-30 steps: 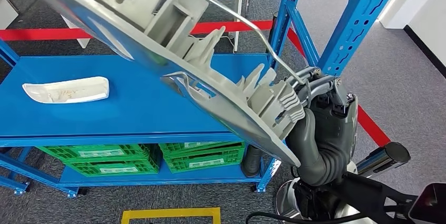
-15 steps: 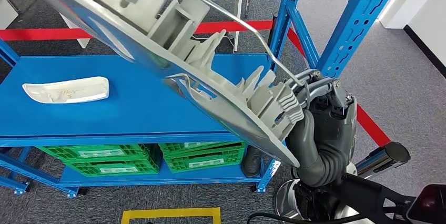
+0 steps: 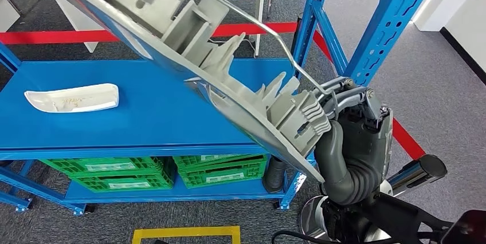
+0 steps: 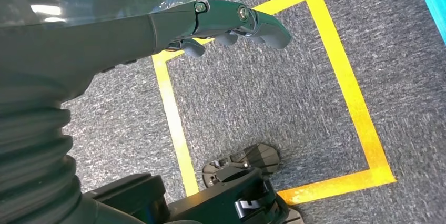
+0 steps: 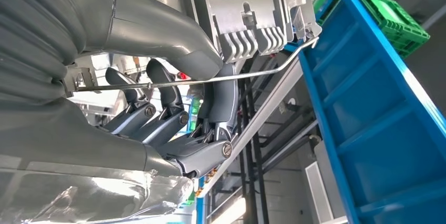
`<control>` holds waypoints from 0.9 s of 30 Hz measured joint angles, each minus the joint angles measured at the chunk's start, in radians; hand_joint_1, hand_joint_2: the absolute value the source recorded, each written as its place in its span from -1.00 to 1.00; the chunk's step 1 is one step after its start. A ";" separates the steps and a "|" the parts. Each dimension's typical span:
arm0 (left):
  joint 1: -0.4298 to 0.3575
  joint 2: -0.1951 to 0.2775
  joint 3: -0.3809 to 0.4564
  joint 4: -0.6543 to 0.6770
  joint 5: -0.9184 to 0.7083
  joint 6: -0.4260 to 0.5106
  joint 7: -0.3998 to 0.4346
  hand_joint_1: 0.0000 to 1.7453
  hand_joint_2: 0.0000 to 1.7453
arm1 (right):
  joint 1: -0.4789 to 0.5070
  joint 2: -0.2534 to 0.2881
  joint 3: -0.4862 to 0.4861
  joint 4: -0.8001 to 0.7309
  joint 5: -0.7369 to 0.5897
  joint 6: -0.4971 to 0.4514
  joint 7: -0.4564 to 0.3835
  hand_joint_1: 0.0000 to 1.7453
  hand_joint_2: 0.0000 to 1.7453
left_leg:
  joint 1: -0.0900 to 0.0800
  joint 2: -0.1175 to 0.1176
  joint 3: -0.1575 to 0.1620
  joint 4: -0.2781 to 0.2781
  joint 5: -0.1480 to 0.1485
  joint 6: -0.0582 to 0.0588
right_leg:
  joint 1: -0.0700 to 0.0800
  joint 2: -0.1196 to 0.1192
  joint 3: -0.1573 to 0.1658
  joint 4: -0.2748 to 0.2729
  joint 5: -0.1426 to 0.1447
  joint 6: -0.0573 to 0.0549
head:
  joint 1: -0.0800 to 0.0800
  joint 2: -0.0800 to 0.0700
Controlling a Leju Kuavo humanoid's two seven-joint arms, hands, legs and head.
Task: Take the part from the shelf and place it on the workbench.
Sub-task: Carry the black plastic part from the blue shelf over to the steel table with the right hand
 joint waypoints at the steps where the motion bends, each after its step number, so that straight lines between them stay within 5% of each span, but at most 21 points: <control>1: 0.000 0.000 0.002 0.000 0.000 0.000 0.000 -1.00 1.00 | 0.000 0.000 0.000 0.000 0.000 -0.002 0.002 1.00 1.00 | 0.000 0.000 0.000 0.000 0.000 0.000 | 0.000 0.000 0.000 0.000 0.000 0.000 | 0.000 0.000; 8: -0.001 0.000 0.015 0.000 0.007 -0.003 0.000 -1.00 1.00 | 0.000 -0.002 0.001 0.000 0.000 -0.013 0.009 1.00 1.00 | 0.000 0.000 0.000 0.000 0.000 0.000 | 0.000 0.000 0.000 0.000 0.000 0.000 | 0.000 0.000; 14: -0.005 0.001 0.017 0.000 0.008 -0.009 0.003 -1.00 1.00 | 0.001 -0.003 -0.001 0.000 -0.002 -0.024 0.011 1.00 1.00 | -0.001 0.000 0.009 -0.019 0.008 0.018 | -0.007 0.000 -0.004 0.010 -0.011 0.013 | 0.001 0.000; 18: -0.012 0.002 0.017 0.000 0.008 -0.016 0.011 -1.00 1.00 | 0.003 -0.005 -0.002 0.000 -0.006 -0.029 0.012 1.00 1.00 | 0.004 0.002 0.015 -0.031 0.016 0.021 | -0.015 0.000 -0.100 0.224 -0.122 0.026 | 0.007 0.000; 19: -0.012 0.002 0.018 0.000 0.008 -0.017 0.013 -1.00 1.00 | 0.005 -0.006 -0.002 0.001 -0.007 -0.030 0.013 1.00 1.00 | 0.005 0.002 0.015 -0.030 0.015 0.020 | -0.018 0.000 -0.117 0.259 -0.128 0.030 | 0.008 0.000; 21: -0.012 0.002 0.018 0.000 0.008 -0.018 0.017 -1.00 1.00 | 0.006 -0.007 -0.002 0.001 -0.008 -0.032 0.013 1.00 1.00 | 0.012 0.000 0.014 -0.025 0.012 0.011 | -0.025 -0.001 -0.097 0.218 -0.085 0.039 | 0.008 0.000; 23: -0.013 0.002 0.018 0.000 0.008 -0.018 0.020 -1.00 1.00 | 0.006 -0.007 -0.002 0.001 -0.009 -0.035 0.013 1.00 1.00 | 0.018 -0.001 0.012 -0.011 0.004 -0.007 | -0.030 0.000 -0.034 0.092 -0.028 0.046 | 0.011 0.000; 25: -0.014 0.004 0.018 0.000 0.008 -0.020 0.021 -1.00 1.00 | 0.008 -0.008 -0.003 0.001 -0.010 -0.037 0.013 1.00 1.00 | 0.019 -0.003 0.008 0.001 -0.002 -0.025 | -0.029 0.008 -0.005 0.029 -0.011 0.033 | 0.014 0.000; 27: -0.015 0.005 0.018 0.000 0.008 -0.022 0.022 -1.00 1.00 | 0.011 -0.009 -0.003 0.001 -0.011 -0.039 0.013 1.00 1.00 | 0.020 -0.004 0.008 0.000 0.001 -0.038 | -0.026 0.013 -0.010 0.033 -0.013 0.010 | 0.015 0.000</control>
